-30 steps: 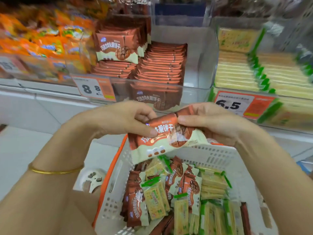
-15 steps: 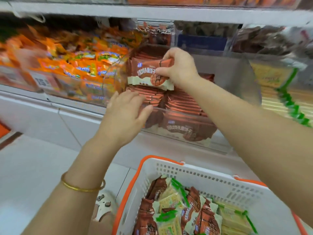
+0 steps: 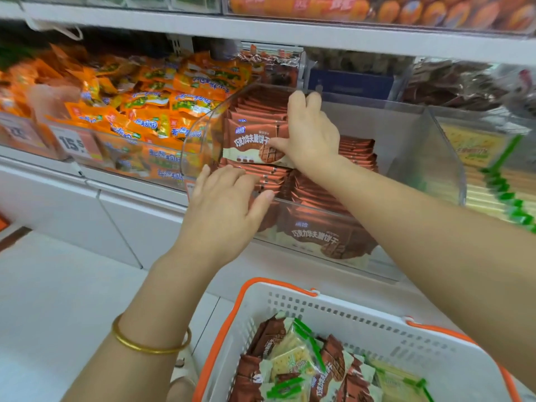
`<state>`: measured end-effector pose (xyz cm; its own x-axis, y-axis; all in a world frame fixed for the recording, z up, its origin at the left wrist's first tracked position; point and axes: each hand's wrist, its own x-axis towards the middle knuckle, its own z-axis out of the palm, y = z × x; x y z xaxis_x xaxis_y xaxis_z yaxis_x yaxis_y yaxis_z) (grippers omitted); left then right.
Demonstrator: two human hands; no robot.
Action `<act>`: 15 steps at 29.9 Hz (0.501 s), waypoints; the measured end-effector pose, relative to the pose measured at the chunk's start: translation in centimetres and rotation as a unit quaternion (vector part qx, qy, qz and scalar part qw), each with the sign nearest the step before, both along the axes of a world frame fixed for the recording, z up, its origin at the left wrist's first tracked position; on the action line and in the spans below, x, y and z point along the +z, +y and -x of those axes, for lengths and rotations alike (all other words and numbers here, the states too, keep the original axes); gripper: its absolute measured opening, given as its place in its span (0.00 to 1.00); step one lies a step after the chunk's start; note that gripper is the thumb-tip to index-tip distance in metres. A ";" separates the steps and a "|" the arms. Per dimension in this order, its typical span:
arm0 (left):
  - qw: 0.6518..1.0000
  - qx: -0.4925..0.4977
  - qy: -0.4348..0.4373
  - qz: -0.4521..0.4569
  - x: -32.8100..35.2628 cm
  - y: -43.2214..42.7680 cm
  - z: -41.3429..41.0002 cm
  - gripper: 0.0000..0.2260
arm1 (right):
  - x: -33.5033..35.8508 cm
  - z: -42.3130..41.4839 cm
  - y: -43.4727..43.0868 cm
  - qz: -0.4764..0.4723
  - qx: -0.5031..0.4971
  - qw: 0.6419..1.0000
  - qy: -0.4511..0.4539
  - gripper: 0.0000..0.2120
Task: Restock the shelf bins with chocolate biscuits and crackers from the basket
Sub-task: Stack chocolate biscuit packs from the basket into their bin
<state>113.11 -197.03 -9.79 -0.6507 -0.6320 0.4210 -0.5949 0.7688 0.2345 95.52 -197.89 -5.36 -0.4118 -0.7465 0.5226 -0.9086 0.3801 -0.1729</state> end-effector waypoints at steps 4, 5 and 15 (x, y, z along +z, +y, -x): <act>1.000 -0.016 0.023 -0.010 0.4 0.4 -0.4 0.29 | 0.5 -0.2 1.5 0.007 0.013 0.999 -0.043 0.27; 0.999 -0.029 0.044 0.003 0.7 0.7 -0.5 0.27 | 0.9 -0.4 2.2 0.023 0.018 0.998 -0.062 0.25; 0.976 -0.182 -0.121 0.024 -3.7 8.6 -3.1 0.15 | -8.8 -6.2 21.6 -0.006 0.139 0.898 -0.416 0.12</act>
